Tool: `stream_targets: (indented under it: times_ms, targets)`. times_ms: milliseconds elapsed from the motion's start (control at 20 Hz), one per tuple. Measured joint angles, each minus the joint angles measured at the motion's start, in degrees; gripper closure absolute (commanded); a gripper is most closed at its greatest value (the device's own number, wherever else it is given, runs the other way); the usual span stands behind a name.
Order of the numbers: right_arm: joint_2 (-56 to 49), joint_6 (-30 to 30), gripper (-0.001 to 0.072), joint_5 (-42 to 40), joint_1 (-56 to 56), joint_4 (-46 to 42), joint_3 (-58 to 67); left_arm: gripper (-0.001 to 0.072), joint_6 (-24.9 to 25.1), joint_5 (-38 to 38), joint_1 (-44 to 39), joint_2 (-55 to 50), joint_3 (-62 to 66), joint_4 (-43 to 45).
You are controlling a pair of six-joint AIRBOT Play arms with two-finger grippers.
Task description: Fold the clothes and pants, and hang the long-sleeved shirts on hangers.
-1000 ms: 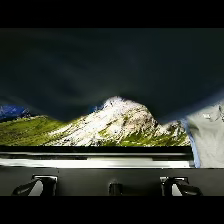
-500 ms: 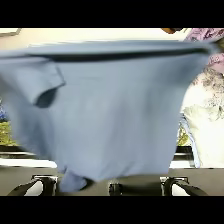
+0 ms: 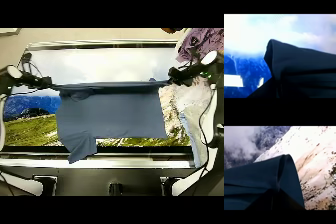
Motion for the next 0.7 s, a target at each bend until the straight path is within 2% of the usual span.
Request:
stream_targets:
  times_ms: [250,450,700]
  targets:
    - [-3.76,-0.22,0.0684,-0.48,0.00,0.33,0.00,0.0693,0.33,-0.24,-0.68,-5.77,4.74,-0.28]
    - [-4.42,0.22,0.0684,6.03,0.39,-1.18,0.00,0.0693,-0.26,-8.68,-0.37,-6.36,5.86,-0.04]
    - [-4.59,1.40,0.0684,13.16,4.00,-8.52,-1.18,0.0692,-2.08,-17.73,-0.70,-6.67,4.13,0.26]
